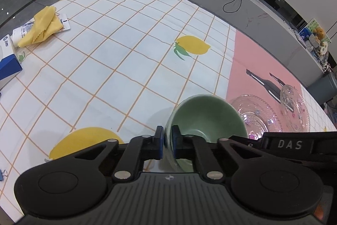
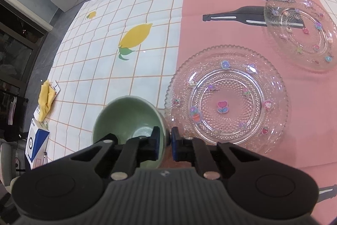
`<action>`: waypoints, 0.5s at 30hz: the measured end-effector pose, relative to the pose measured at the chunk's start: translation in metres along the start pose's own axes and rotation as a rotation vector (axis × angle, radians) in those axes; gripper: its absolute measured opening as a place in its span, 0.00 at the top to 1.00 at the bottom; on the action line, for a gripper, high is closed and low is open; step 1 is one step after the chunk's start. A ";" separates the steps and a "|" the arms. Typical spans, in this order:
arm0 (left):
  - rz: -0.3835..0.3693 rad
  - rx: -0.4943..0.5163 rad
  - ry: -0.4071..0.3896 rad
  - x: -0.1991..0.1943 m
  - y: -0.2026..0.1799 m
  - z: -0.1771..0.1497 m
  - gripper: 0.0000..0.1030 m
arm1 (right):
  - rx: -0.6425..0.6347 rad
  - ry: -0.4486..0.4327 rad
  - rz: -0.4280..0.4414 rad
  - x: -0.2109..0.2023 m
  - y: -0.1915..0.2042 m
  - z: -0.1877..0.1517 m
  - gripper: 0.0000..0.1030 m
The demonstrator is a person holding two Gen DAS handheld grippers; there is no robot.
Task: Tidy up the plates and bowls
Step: 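Grip the rim of the pale green bowl with both grippers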
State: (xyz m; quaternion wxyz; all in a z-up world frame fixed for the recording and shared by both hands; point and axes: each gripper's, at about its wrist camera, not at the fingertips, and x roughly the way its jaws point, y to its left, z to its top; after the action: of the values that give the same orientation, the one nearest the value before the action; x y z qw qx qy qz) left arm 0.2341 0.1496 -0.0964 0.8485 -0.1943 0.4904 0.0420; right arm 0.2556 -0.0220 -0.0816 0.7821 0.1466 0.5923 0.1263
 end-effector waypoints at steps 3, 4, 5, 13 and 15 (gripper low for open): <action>0.006 0.015 0.001 -0.001 -0.001 -0.001 0.93 | -0.008 -0.004 -0.003 -0.001 0.000 -0.001 0.95; 0.009 0.025 0.000 -0.001 -0.002 -0.001 0.93 | -0.007 -0.002 -0.003 -0.001 0.000 -0.002 0.95; 0.008 0.029 -0.002 -0.003 -0.003 -0.001 0.93 | -0.005 0.000 -0.004 -0.002 0.000 -0.002 0.95; -0.038 0.046 -0.047 -0.034 -0.007 -0.007 0.93 | 0.001 -0.044 0.018 -0.033 0.002 -0.014 0.95; -0.042 0.055 -0.070 -0.048 -0.012 -0.011 0.93 | 0.005 -0.063 0.027 -0.047 0.002 -0.019 0.95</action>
State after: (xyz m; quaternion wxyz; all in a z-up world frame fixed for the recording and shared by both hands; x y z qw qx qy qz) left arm 0.2035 0.1404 -0.0572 0.8709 -0.1797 0.4571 0.0175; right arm 0.2250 -0.0363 -0.0440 0.7983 0.1605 0.5656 0.1307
